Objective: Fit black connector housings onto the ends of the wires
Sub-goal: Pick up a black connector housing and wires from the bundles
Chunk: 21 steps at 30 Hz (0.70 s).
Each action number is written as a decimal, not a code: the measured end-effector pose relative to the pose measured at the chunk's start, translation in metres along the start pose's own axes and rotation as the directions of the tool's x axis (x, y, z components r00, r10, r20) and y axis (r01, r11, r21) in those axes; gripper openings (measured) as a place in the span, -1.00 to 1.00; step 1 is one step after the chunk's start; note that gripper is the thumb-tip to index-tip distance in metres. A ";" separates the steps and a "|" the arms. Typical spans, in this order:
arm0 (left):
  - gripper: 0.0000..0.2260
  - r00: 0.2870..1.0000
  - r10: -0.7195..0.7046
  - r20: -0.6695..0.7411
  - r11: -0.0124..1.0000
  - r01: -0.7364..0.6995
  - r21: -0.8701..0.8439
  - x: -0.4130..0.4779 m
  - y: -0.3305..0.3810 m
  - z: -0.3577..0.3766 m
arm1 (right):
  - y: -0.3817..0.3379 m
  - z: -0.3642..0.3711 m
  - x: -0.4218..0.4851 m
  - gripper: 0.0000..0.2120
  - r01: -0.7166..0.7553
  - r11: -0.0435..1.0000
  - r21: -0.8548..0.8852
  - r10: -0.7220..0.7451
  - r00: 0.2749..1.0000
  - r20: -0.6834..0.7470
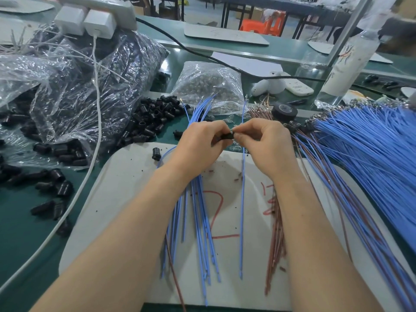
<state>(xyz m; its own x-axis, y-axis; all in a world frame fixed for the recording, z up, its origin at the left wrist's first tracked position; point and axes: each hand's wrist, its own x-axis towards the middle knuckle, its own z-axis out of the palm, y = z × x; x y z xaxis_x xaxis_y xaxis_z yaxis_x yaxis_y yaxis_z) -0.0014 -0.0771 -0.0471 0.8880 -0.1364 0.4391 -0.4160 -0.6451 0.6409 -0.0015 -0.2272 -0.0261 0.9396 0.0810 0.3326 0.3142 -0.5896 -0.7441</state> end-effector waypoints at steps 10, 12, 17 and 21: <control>-0.88 0.998 -0.056 0.016 0.993 0.058 -0.106 -0.001 0.001 0.002 | -0.001 0.004 0.001 -0.88 -0.240 0.870 0.431 0.243 0.969 0.050; -0.90 0.999 -0.047 0.013 0.995 0.048 -0.092 -0.001 0.002 0.002 | 0.000 0.005 0.001 -0.90 -0.255 0.867 0.429 0.256 0.965 0.056; -0.92 0.999 -0.047 0.009 0.998 0.048 -0.052 -0.001 0.001 0.002 | 0.000 0.010 0.001 -0.90 -0.301 0.810 0.504 0.286 0.952 0.108; -0.91 0.997 -0.072 0.016 0.996 0.072 -0.055 -0.001 0.001 0.003 | 0.000 0.012 0.000 -0.86 -0.362 0.731 0.579 0.337 0.929 0.155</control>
<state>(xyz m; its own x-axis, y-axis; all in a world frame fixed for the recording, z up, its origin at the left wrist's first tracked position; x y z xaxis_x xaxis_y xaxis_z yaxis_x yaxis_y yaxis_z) -0.0023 -0.0793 -0.0491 0.9186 -0.1021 0.3817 -0.3607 -0.6110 0.7046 0.0000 -0.2177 -0.0330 0.9995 0.0016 -0.0318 -0.0318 0.0048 -0.9995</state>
